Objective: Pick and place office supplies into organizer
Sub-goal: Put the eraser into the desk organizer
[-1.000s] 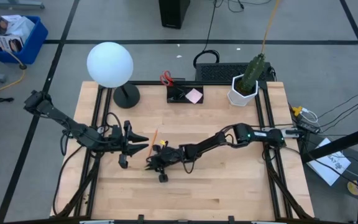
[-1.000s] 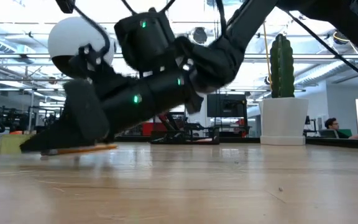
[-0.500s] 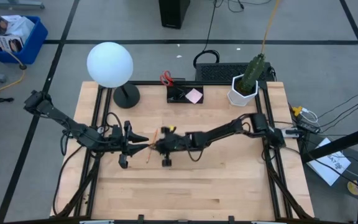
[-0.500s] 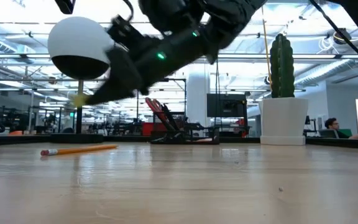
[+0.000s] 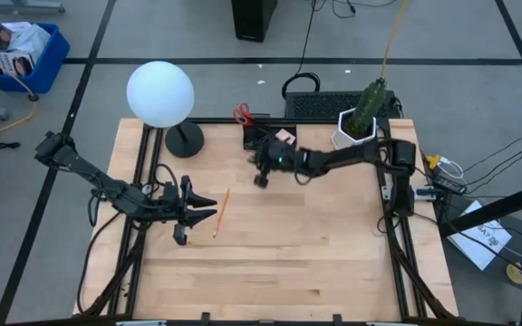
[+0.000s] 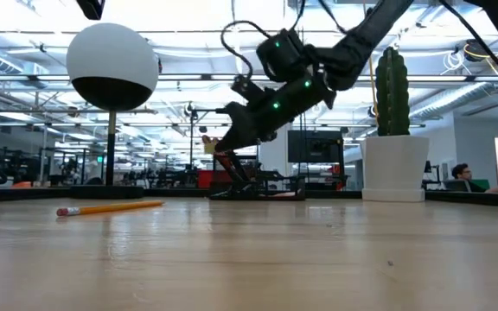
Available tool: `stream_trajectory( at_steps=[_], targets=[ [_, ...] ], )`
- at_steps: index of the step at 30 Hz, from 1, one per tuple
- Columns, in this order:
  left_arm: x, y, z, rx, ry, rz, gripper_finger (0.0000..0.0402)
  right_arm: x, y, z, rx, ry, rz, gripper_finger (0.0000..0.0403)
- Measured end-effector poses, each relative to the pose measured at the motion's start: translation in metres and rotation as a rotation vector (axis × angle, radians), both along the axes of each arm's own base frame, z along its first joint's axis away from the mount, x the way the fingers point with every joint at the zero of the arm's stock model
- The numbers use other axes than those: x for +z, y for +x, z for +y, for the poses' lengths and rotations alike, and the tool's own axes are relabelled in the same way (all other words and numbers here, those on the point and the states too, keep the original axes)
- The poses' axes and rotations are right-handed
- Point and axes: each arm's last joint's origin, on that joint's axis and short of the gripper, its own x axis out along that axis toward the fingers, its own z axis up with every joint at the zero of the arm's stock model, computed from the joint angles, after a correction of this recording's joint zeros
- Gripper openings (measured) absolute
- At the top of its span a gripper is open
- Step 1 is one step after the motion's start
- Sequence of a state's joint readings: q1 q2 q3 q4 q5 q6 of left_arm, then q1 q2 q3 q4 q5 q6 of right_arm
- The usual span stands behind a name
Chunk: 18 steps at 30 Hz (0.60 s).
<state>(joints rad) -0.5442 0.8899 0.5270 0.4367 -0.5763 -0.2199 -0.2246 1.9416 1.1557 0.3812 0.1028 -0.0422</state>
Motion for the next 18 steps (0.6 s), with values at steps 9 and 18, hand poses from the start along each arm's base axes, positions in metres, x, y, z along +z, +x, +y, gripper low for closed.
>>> stream_trajectory(
  at_steps=[9, 18],
  targets=[
    [-0.001, 0.002, 0.002, 0.038, 0.014, 0.004, 0.0115, -0.003, -0.023, -0.071, -0.116, 0.037, -0.01, 0.0017],
    [-0.008, 0.011, 0.0, 0.051, 0.015, 0.027, 0.0115, -0.004, -0.039, -0.102, -0.071, 0.13, -0.038, 0.0018]
  ],
)
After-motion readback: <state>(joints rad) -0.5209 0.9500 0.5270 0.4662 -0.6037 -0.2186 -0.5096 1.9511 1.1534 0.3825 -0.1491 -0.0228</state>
